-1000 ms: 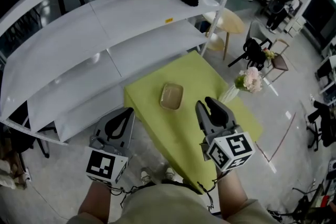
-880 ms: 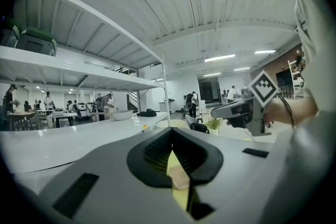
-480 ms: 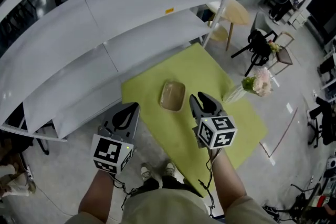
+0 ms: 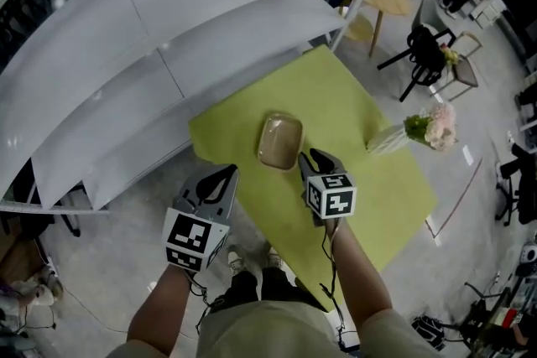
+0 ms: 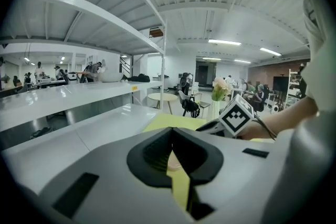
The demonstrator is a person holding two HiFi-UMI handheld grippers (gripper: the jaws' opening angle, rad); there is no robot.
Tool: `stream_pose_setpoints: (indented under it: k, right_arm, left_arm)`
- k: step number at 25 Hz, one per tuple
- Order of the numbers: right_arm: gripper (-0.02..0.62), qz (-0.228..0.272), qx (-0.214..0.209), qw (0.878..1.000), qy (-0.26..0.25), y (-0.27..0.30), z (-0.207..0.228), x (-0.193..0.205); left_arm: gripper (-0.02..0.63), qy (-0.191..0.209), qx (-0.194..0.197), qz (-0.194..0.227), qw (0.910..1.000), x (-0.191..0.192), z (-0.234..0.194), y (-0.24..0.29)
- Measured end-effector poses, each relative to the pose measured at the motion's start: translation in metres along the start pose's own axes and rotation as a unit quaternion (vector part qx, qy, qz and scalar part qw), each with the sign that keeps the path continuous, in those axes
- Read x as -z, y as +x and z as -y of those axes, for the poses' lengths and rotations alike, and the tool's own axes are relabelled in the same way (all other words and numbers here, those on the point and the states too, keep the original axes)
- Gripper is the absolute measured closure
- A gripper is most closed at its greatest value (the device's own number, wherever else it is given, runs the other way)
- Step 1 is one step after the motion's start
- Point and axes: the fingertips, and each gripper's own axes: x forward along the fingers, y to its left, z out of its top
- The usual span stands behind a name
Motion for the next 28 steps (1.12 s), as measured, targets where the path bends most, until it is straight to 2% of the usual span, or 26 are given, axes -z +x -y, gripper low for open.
stream_pose_setpoints:
  k: [7,15,20,24,28]
  right_arm:
    - [0.48,-0.045,-0.01,0.998,0.051,0.043,0.008,0.045]
    - [0.49,-0.06,-0.016,0.991,0.115,0.06,0.019,0.066]
    - [0.566,-0.056,-0.012,0.99,0.126,0.059,0.021,0.06]
    - [0.574,-0.038,-0.008,0.99,0.139,0.048,0.022,0.05]
    - [0.574,0.002,-0.019,0.99,0.142,0.024,0.015,0.021]
  left_arm:
    - [0.6,-0.009,0.007,-0.033,0.9994,0.034,-0.001,0.017]
    - [0.6,-0.022,0.003,-0.065,0.9976,0.065,-0.001,0.018]
    - [0.6,-0.022,-0.004,-0.071,0.9972,0.071,0.002,0.012]
    - [0.6,-0.018,-0.009,-0.065,0.9977,0.067,0.004,0.001]
    - [0.6,-0.012,-0.025,-0.05,0.9983,0.056,0.001,-0.015]
